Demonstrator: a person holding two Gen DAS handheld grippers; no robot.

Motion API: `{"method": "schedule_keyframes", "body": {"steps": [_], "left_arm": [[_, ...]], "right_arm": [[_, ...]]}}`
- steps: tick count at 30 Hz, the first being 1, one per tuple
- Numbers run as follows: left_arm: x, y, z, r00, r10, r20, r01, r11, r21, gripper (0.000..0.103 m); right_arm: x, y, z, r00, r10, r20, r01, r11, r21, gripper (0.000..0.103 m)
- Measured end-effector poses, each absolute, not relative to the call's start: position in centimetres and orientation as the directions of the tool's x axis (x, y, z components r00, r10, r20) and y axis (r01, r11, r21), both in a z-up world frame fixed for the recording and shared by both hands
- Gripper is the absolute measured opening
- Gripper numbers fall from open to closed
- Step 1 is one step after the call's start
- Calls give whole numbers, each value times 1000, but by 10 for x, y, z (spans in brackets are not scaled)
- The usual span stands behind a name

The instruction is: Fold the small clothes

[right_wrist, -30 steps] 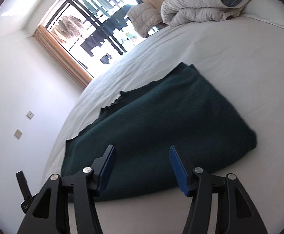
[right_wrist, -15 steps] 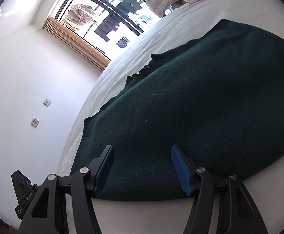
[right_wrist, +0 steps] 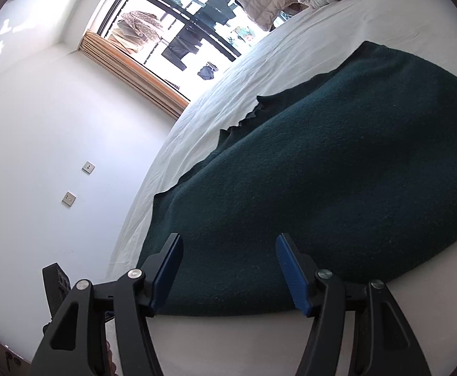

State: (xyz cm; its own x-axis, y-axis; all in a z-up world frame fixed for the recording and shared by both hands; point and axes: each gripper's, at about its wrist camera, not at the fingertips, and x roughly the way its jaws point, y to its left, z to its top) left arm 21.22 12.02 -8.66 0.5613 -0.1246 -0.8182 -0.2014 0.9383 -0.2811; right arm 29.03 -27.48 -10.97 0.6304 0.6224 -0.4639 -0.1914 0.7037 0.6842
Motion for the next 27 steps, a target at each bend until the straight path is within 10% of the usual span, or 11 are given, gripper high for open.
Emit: {"method": "schedule_keyframes", "body": {"steps": [15,21,23,27], "left_arm": [[194,102,-49,681,37,-731,-205,968,-142,76],[209,30,-46,681,-284,-675,142,955,-259,74],[226,4,-69,612,-320,-724,191,947,-257,44],[247,16,-102,537,-346,-769,126,935,-332,23]], "right_arm": [[306,-258,-128,537,656,-531,-211,713,668,61],[305,-290,-130,565,634,-527,-157,710,686,51],[304,-298,-131,566,630,-531,-141,709,691,47],[302,-327,-136,586,597,-548,-98,723,683,31]]}}
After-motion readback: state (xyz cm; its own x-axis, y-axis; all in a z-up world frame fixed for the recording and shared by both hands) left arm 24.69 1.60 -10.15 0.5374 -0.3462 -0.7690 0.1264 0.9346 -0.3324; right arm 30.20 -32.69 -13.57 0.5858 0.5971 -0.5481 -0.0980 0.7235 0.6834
